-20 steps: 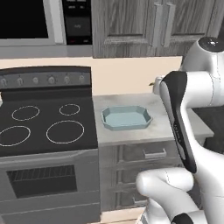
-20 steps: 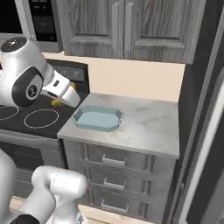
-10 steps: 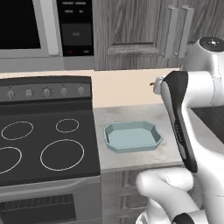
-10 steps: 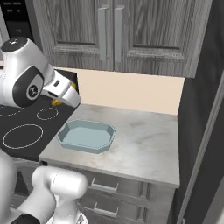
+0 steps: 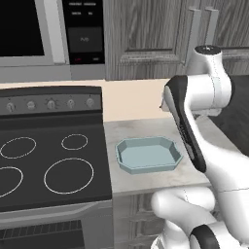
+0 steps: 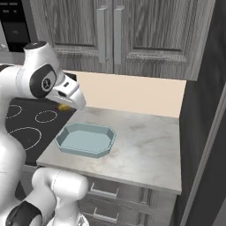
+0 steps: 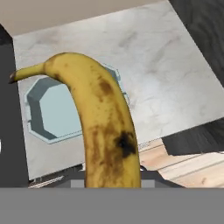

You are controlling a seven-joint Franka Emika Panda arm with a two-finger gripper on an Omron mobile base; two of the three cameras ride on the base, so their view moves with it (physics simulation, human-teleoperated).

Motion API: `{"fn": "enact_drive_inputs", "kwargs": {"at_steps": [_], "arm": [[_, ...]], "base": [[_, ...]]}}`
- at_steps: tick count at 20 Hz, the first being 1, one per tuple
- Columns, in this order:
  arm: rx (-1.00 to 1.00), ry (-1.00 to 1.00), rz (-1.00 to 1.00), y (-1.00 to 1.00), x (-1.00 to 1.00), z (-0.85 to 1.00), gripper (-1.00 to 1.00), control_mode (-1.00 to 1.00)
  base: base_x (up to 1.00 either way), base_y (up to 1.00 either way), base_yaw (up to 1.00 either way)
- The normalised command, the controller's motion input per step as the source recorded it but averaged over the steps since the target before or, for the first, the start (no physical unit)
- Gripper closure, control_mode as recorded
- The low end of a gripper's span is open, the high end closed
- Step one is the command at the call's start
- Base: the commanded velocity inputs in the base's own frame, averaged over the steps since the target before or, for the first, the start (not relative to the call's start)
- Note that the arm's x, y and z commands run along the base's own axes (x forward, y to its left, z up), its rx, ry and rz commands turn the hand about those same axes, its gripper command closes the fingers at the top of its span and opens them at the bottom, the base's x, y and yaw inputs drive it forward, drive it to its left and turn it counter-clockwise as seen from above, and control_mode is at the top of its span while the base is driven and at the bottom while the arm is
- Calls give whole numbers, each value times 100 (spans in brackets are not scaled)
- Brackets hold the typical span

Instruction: Pick up both bananas from the fridge and place them inside the tupperware on the counter.

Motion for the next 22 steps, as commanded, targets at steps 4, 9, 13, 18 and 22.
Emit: {"fn": "enact_drive_inputs", "kwargs": {"at_steps": [4,9,13,18,22], "arm": [[0,24,87,0,57,-65,100,-100],[0,1,100,-1,42,-68,100,-100],[0,-16,89,-10,19,-77,100,-100],[-7,-2,36,-2,37,-75,100,-100],[-6,0,17,-4,54,-62,100,-100]], "base": [[0,0,0],[0,0,0],[0,0,0],[0,0,0],[0,0,0]]}}
